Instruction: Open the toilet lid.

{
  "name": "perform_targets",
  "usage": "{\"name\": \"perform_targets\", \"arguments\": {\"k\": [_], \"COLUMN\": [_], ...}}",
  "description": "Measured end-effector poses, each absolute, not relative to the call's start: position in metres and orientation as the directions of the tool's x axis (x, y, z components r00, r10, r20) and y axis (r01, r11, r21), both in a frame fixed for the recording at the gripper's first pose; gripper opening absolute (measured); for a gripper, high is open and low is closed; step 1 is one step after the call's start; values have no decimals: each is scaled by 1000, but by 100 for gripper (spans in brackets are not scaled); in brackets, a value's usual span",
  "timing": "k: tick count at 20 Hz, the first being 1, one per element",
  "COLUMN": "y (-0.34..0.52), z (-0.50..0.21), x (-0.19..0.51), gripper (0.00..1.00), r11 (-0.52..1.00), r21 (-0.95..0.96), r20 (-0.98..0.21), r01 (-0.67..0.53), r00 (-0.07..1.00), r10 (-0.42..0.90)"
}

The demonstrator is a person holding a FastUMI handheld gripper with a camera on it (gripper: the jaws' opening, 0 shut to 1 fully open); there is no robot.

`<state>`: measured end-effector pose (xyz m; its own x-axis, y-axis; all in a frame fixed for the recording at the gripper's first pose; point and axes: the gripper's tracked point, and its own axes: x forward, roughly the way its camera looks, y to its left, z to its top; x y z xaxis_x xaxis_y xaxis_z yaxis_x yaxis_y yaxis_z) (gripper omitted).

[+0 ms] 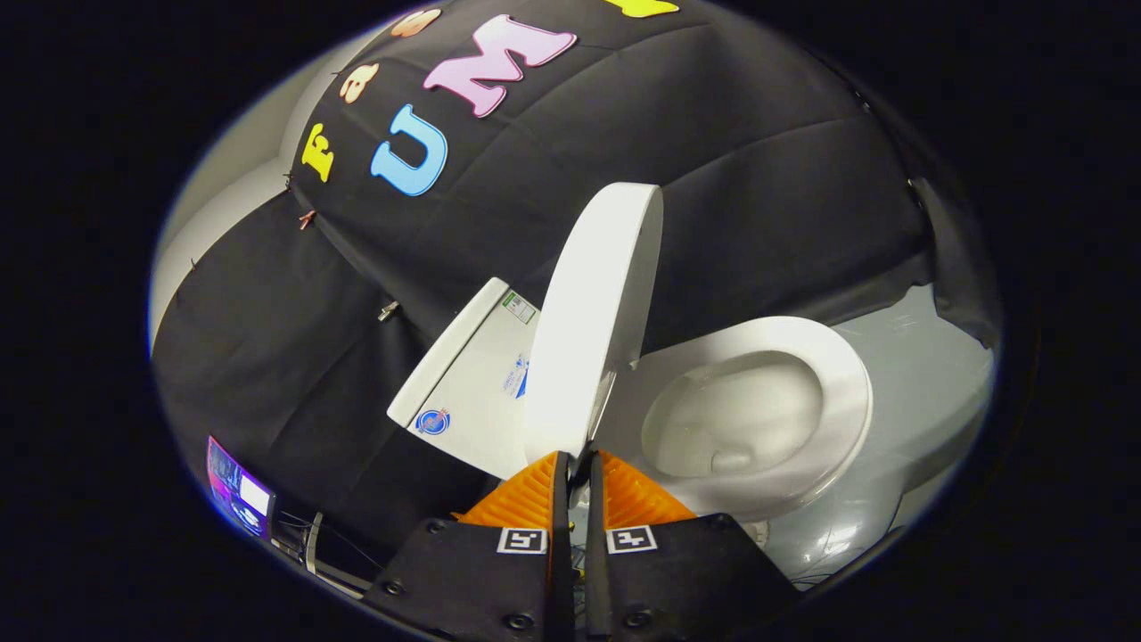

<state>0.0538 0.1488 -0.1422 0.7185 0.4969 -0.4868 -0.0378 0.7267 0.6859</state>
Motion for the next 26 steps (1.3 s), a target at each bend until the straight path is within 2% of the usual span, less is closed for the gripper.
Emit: {"name": "perform_targets", "arguments": {"k": [5,12,26], "y": [191,268,370], "z": [-111,-79,-86], "x": [69,95,111], "gripper": [10,10,10], "r11": [747,812,794], "r21": [654,488,338], "r20": [-456,-444,-489], "r01": [-120,-320,-505], "r00": [725,710,627], "r10": [516,547,607]}}
